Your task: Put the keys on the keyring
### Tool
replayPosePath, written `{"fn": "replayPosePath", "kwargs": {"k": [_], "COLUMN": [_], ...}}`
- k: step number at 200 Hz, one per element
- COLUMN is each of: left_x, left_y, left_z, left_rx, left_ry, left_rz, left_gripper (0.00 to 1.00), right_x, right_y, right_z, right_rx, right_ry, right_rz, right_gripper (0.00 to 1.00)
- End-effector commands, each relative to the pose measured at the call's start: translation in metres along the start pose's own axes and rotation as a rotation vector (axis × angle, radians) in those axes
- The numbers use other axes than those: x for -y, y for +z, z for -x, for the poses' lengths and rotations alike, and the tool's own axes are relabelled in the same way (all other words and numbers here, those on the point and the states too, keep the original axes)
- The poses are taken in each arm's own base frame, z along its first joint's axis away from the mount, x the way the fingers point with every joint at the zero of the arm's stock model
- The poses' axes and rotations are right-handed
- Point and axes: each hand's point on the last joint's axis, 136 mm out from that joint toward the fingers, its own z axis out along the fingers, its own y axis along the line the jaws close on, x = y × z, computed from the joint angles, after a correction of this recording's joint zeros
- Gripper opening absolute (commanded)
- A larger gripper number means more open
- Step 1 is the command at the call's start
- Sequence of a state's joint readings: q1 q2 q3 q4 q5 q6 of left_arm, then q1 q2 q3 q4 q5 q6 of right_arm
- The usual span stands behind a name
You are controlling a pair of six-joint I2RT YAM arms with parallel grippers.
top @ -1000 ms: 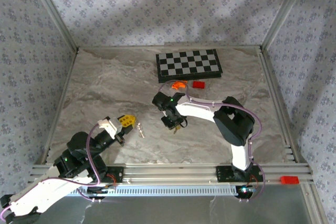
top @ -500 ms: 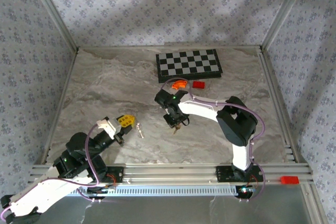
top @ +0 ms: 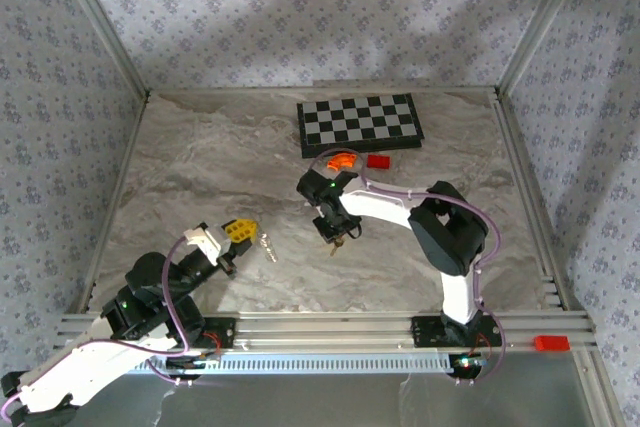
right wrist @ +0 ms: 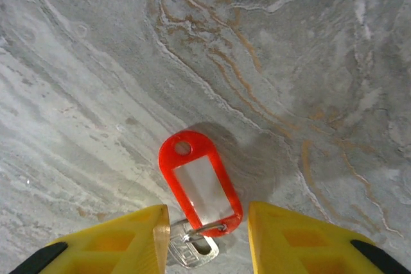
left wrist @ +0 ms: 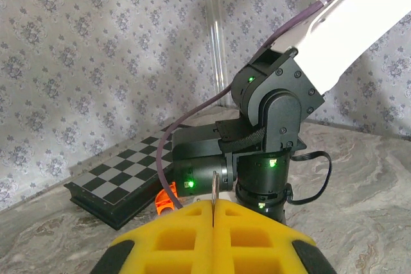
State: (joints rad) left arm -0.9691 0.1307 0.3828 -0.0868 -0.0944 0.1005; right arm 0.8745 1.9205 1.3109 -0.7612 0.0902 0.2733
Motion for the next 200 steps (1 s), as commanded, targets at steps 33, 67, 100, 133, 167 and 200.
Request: {"fn": "replayPosePath", "kwargs": {"k": [33, 67, 100, 133, 167, 200], "left_x": [0.001, 0.001, 0.001, 0.001, 0.001, 0.001], "left_y": [-0.004, -0.004, -0.004, -0.004, -0.004, -0.004], "left_z": [0.015, 0.015, 0.016, 0.016, 0.017, 0.017], "left_rx": [0.06, 0.061, 0.061, 0.062, 0.065, 0.064], "left_ry": [-0.004, -0.003, -0.004, -0.003, -0.003, -0.003], "left_rz": [-0.009, -0.008, -0.009, -0.007, -0.01, -0.01], "left_gripper": [0.0, 0.0, 0.0, 0.0, 0.0, 0.0], "right_x": [0.005, 0.006, 0.007, 0.008, 0.008, 0.008], "right_y": [0.014, 0.009, 0.005, -0.001, -0.004, -0.008], "right_z": [-0.016, -0.015, -0.015, -0.016, -0.017, -0.016], "right_rx": [-0.06, -0.046, -0.045, -0.039, -0.034, -0.022], "right_ry": [0.012, 0.011, 0.006, 0.006, 0.005, 0.01], "right_rz": [-0.013, -0.018, -0.019, -0.021, -0.016, -0.015], "right_gripper": [0.34, 0.3, 0.24, 0.19, 0.18, 0.15]}}
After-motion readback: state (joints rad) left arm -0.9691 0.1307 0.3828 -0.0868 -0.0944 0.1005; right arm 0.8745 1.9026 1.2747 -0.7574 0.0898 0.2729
